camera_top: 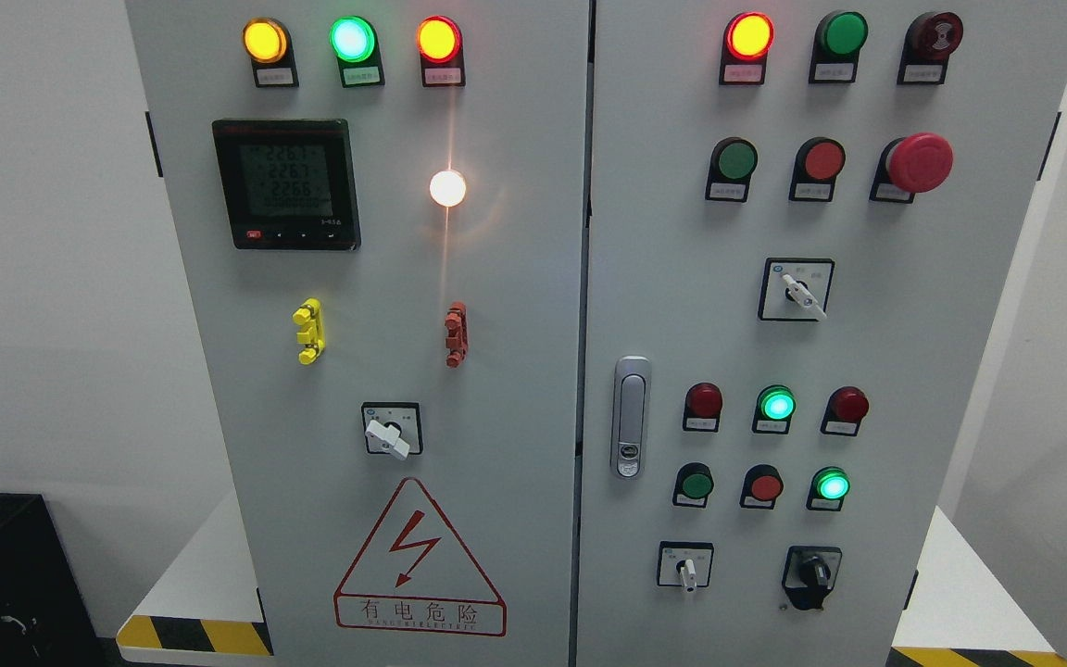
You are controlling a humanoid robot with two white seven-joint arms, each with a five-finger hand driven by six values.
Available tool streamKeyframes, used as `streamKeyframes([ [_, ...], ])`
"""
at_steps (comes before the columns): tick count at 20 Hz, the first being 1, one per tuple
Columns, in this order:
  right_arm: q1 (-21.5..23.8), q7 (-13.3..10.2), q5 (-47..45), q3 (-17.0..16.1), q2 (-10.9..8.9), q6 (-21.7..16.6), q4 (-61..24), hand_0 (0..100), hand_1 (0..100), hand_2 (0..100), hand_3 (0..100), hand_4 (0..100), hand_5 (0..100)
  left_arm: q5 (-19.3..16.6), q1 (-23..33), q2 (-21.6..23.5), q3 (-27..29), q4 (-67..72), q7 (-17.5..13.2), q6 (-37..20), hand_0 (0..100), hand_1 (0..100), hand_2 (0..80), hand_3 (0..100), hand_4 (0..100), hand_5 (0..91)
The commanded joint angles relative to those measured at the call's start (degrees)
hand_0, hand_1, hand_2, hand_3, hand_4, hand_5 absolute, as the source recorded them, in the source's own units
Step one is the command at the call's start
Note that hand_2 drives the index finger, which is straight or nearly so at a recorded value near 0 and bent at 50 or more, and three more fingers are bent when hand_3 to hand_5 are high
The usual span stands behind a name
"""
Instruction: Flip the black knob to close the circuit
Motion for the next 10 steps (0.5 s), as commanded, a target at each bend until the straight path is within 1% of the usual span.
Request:
streamKeyframes([
  [1,-0.21,-0.39,7.53,-1.05,0.04,0.29,-16.92,0,0,30,55,47,28,0.0,1.31,0.0,0.0,-1.67,-0.04,0.0,12,56,0.0,0,0,0.0],
  [3,-0.21,-0.48,9.55,-1.14,-0.05,0.2,-19.02,0,0,31,57,48,29,0.0,1.32,0.0,0.0,-1.67,-0.04,0.0,12,56,0.0,0,0,0.0],
  [6,-0.21,-1.09,12.1,-1.23,-0.05,0.02,-21.84,0,0,37,62,51,33,0.0,1.23,0.0,0.0,-1.67,-0.04,0.0,12,56,0.0,0,0,0.0],
  [8,-0.21,-1.36,13.6,-1.41,0.04,0.02,-23.77,0,0,46,68,57,40,0.0,1.32,0.0,0.0,-1.67,-0.04,0.0,12,56,0.0,0,0,0.0],
  [10,-0.21,-1.44,14.04,-1.32,-0.05,0.11,-25.79,0,0,51,72,61,45,0.0,1.32,0.0,0.0,-1.67,-0.04,0.0,12,56,0.0,0,0,0.0],
])
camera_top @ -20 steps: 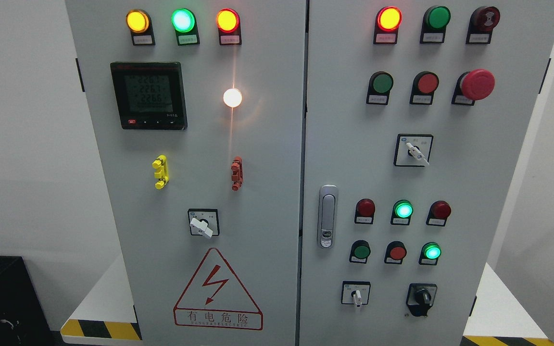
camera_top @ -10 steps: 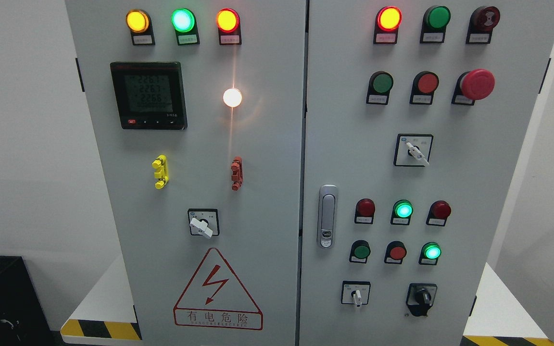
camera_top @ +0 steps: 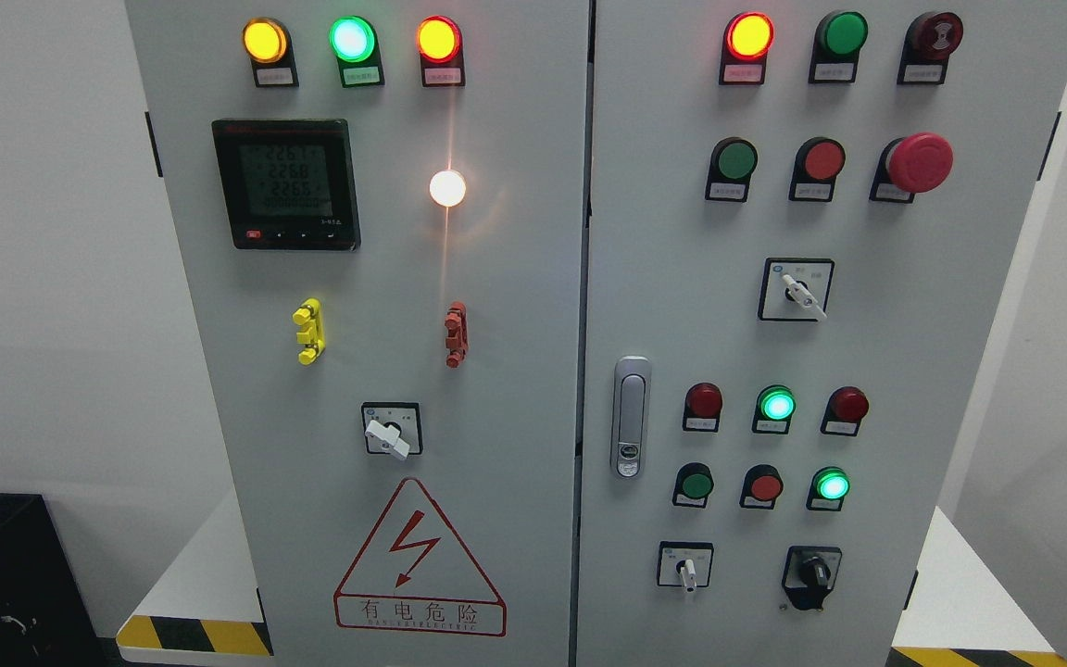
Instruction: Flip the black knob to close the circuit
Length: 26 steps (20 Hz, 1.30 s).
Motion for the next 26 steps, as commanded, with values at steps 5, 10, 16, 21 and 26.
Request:
streamKeyframes([
  [5,-0.05,-1.39,6.52,-0.68,0.05,0.22,-17.28,0,0,65,84,74,66,0.0,1.32,0.0,0.0,-1.67,-0.03,0.0,12,56,0.0,0,0,0.0],
  [10,-0.84,-2.98,12.22,-0.6,0.05,2.07,-21.15,0,0,87,100,94,93,0.0,1.32,0.0,0.0,-1.67,-0.03,0.0,12,56,0.0,0,0,0.0],
  [16,-3.64,-2.28,13.47,0.2,0.14,5.14,-25.02,0,0,92,100,99,98,0.0,1.32,0.0,0.0,-1.67,-0.03,0.0,12,56,0.0,0,0,0.0],
  [21,-6.99,0.71,13.21,-0.42,0.4,8.74,-26.86,0,0,93,100,99,100,0.0,1.32,0.0,0.0,-1.67,-0.03,0.0,12,56,0.0,0,0,0.0],
  [26,-8.22,2.55,13.12,-0.42,0.49,11.47,-29.15,0,0,93,100,99,100,0.0,1.32,0.0,0.0,-1.67,-0.03,0.0,12,56,0.0,0,0,0.0],
])
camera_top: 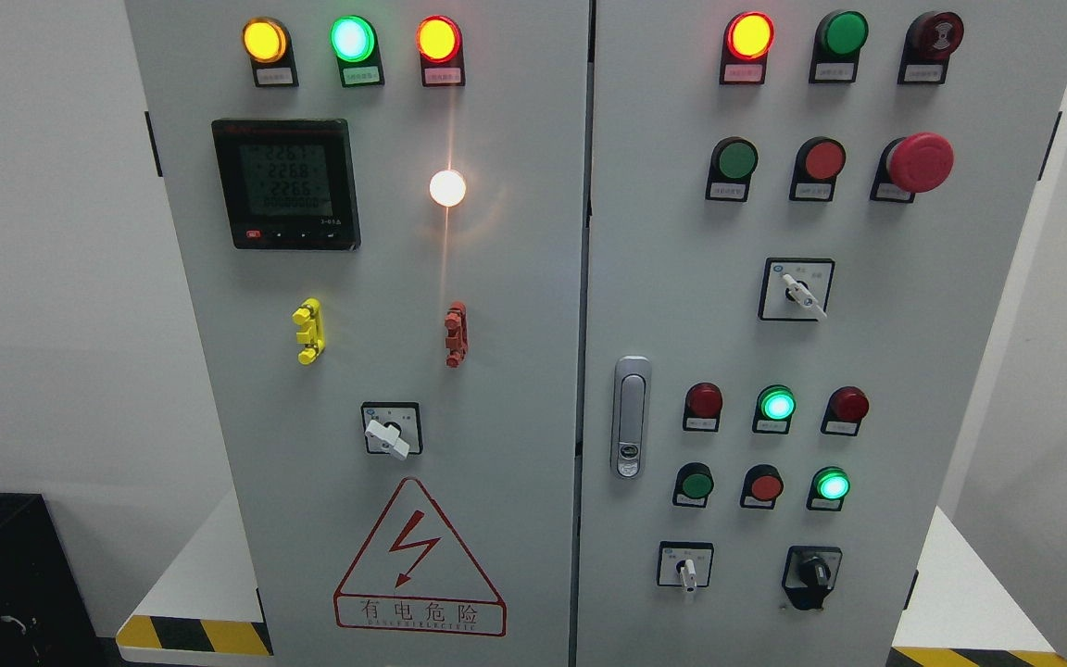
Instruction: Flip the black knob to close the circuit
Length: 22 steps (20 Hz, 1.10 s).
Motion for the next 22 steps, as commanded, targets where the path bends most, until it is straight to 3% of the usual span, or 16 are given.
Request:
streamKeyframes([
  [1,-1.7,0.81,0.26,-0.11,0.23,1.18,-6.46,0,0,93,100,100,100,0.0,1.23,0.0,0.0,-1.67,-0.03,0.0,12,56,0.0,0,0,0.0],
  [5,-2.58,0.99,0.35,-0.11,0.23,1.88,-7.26,0,0,94,100,100,100,0.0,1.32,0.0,0.0,-1.67,-0.03,0.0,12,56,0.0,0,0,0.0],
  [11,-5.74,3.8,0.62,-0.19,0.23,4.08,-7.26,0,0,94,100,100,100,0.0,1.32,0.0,0.0,-1.67,-0.03,0.0,12,56,0.0,0,0,0.0],
  [17,-8.47,4.07,0.62,-0.46,0.14,5.13,-5.94,0,0,94,100,100,100,0.0,1.32,0.0,0.0,-1.67,-0.03,0.0,12,56,0.0,0,0,0.0],
  [19,-8.91,5.56,0.62,-0.46,0.14,5.75,-5.85,0,0,94,100,100,100,0.0,1.32,0.0,0.0,-1.67,-0.03,0.0,12,56,0.0,0,0,0.0],
  [22,-9.52,5.82,0.7,-0.46,0.14,6.36,-5.76,0,0,94,100,100,100,0.0,1.32,0.0,0.0,-1.67,-0.03,0.0,12,56,0.0,0,0,0.0],
])
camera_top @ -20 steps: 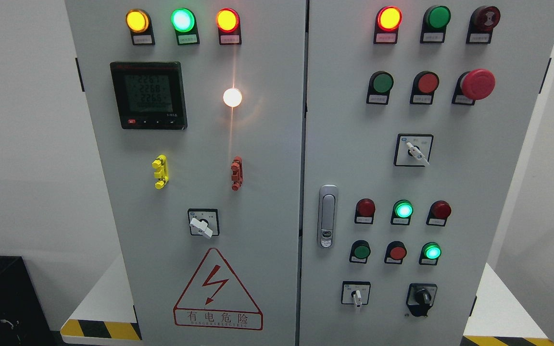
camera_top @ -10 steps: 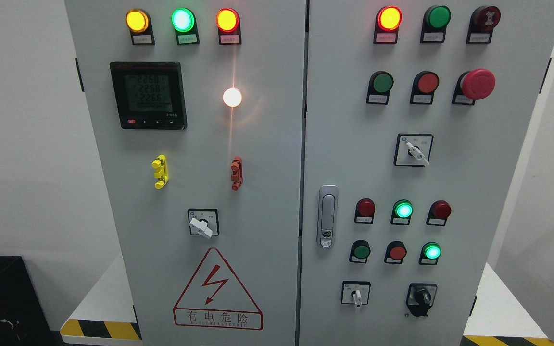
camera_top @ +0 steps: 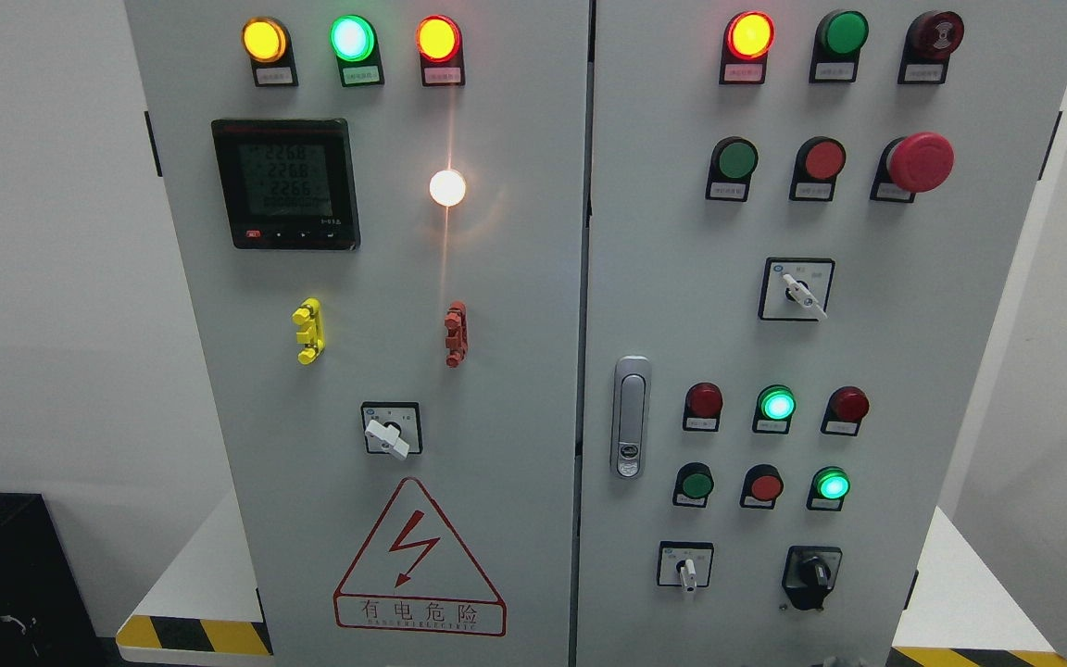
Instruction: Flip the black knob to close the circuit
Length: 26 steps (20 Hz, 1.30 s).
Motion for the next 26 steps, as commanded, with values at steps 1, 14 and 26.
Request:
streamKeyframes([
  [1,-1.89,0.59,0.09,-0.24,-0.03,0.71,-0.19,0,0,94,100,100,100,0.0,1.32,0.0,0.0,-1.67,-0.03,0.0,12,56,0.0,0,0,0.0],
  [14,-3.48,2.0,0.0,-3.66,-0.38,0.71,-0.63,0,0,94,100,100,100,0.0,1.32,0.0,0.0,-1.67,-0.03,0.0,12,56,0.0,0,0,0.0],
  [26,-5.85,3.14,0.09,-4.55,-0.56,0.71,-0.1,0,0,94,100,100,100,0.0,1.32,0.0,0.0,-1.67,-0.03,0.0,12,56,0.0,0,0,0.0],
])
